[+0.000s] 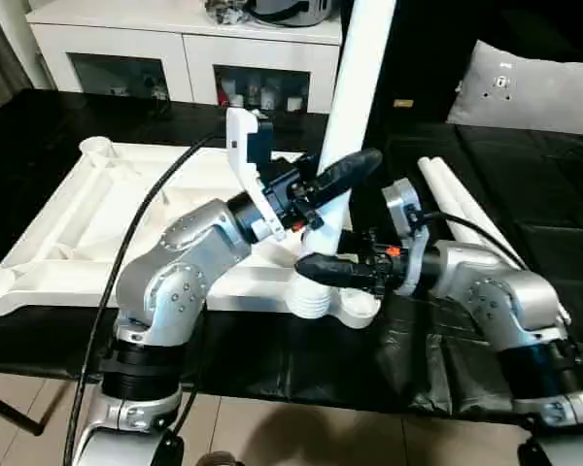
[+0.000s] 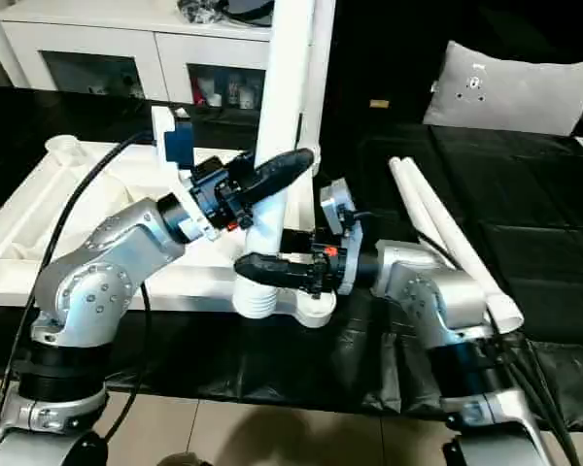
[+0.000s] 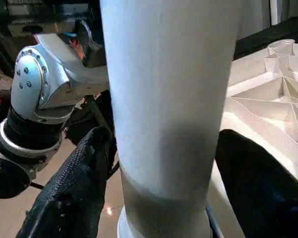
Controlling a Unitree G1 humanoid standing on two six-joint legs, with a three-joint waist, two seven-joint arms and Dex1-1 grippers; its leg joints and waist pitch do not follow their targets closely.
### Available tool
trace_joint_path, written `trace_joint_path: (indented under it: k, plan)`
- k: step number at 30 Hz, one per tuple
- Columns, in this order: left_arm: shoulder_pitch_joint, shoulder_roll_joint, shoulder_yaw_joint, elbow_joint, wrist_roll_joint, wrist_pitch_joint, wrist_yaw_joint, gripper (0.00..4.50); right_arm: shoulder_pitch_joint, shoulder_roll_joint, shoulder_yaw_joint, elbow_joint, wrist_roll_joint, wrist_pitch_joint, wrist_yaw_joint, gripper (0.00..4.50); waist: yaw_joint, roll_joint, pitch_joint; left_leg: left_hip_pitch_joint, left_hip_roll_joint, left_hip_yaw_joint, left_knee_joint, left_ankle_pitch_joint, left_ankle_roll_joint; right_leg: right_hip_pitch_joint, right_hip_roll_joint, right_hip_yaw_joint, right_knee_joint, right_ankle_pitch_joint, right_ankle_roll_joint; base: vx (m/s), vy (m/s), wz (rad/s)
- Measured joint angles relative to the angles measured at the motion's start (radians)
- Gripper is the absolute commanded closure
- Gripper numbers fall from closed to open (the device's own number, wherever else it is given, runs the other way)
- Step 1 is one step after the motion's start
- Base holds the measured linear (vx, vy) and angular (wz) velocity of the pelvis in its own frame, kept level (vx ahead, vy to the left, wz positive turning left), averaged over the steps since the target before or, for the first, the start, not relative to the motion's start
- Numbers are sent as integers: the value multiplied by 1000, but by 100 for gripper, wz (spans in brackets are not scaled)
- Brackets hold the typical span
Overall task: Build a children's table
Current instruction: Pick table leg
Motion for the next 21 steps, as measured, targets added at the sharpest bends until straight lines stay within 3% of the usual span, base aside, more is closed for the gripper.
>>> trace_joint_path:
  k: [1,11,12,21]
  plan:
    - [0,-2,-2,0,1,-1,0,268,0,0,3,0,0,0,0,140,0,0,0,0,0,0,0,0,0,0,0,0,0,0,0,0,0,0]
    - [-1,-7,-10,3,4,-20,-4,268,0,9,16,18,-8,-10,9,213,0,0,0,0,0,0,0,0,0,0,0,0,0,0,0,0,0,0]
    - [-1,-7,-12,3,4,-20,-6,268,0,10,16,18,-8,-10,9,239,0,0,0,0,0,0,1,0,0,0,0,0,0,0,0,0,0,0]
    - [-1,-6,-11,9,7,-20,-4,268,0,18,17,24,-19,-19,10,260,0,0,0,0,0,0,1,0,0,0,0,0,1,0,0,0,0,0]
